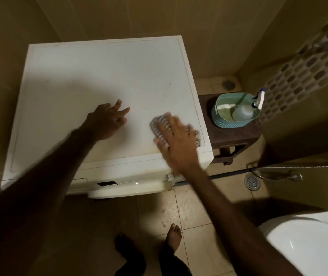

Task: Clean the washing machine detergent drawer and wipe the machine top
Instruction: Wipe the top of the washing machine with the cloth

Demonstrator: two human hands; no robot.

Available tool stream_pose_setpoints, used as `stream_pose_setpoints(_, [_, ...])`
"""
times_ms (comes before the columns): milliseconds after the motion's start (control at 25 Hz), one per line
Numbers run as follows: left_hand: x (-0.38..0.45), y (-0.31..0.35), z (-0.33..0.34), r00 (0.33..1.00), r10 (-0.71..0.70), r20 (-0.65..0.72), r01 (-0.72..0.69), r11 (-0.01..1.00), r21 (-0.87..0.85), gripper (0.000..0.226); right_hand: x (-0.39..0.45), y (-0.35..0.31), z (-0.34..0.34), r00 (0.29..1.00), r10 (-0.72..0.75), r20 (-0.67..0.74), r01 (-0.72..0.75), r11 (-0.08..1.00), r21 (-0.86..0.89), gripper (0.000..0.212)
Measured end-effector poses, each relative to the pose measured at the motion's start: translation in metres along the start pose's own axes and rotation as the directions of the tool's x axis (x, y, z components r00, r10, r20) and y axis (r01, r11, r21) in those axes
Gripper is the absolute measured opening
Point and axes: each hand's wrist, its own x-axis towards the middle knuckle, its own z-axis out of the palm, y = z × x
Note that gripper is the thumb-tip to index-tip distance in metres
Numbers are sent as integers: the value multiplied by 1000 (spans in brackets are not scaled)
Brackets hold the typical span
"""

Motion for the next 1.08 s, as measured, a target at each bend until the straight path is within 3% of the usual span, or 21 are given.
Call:
stream_pose_setpoints(80, [1, 0, -2, 1000, -3, -10, 2, 999, -41, 51, -38, -11, 2, 982, -175, 73, 175, 984, -1, 61])
stream_pose_setpoints(120, [0, 0, -5, 1000, -3, -15, 2, 997, -71, 50, -44, 0, 1, 983, -162, 87, 163, 987, -5, 61])
stream_pose_setpoints(200, [-4, -3, -11, 1000, -2, -13, -1, 974, -225, 50, -35, 26, -9, 998, 53, 28, -52, 998, -41, 64])
stream_pose_setpoints(240, [-8, -5, -14, 1000, -11, -28, 0, 925, -379, 52, -23, 32, -12, 984, 174, -27, -176, 983, -47, 65])
stream_pose_setpoints(320, [-26, -6, -17, 990, -58, -128, -39, 761, -647, 50, 9, 15, -7, 945, 309, -107, -311, 950, -7, 65])
stream_pose_setpoints(360, [-36, -5, -16, 982, -76, -170, -73, 681, -729, 46, 25, -12, 2, 948, 298, -117, -297, 955, 23, 64])
stream_pose_setpoints(440, [-52, -7, -13, 988, -61, -143, -101, 450, -887, 42, 45, -86, 22, 984, 148, -104, -143, 988, 55, 62])
stream_pose_setpoints(520, [-64, -17, -21, 999, 24, 25, 16, 290, -957, 46, 36, -138, 36, 997, -48, -53, 49, 998, 29, 60])
stream_pose_setpoints(600, [-73, -38, -39, 974, 115, 194, 143, 348, -927, 48, 21, -136, 40, 993, -111, -38, 114, 991, 66, 60])
stream_pose_setpoints(680, [-77, -57, -55, 949, 127, 287, 200, 461, -864, 48, 9, -105, 33, 995, -25, -92, 36, 992, 119, 61])
stream_pose_setpoints(760, [-76, -68, -62, 977, 27, 213, 165, 537, -827, 46, 16, -86, 30, 974, 166, -153, -158, 986, 58, 58])
stream_pose_setpoints(840, [-76, -72, -57, 996, -65, 67, 92, 584, -807, 41, 39, -111, 38, 942, 268, -203, -269, 963, 19, 59])
stream_pose_setpoints(920, [-77, -83, -42, 998, -43, -51, -2, 745, -667, 39, 58, -168, 49, 981, 127, -144, -124, 992, 25, 60])
stream_pose_setpoints(1000, [-74, -106, -27, 996, 0, -92, -33, 932, -360, 40, 44, -206, 60, 982, -182, -44, 183, 983, 33, 59])
stream_pose_setpoints(1080, [-73, -141, -20, 989, -42, -139, 14, 981, -192, 43, 16, -196, 63, 950, -311, -3, 311, 950, 28, 58])
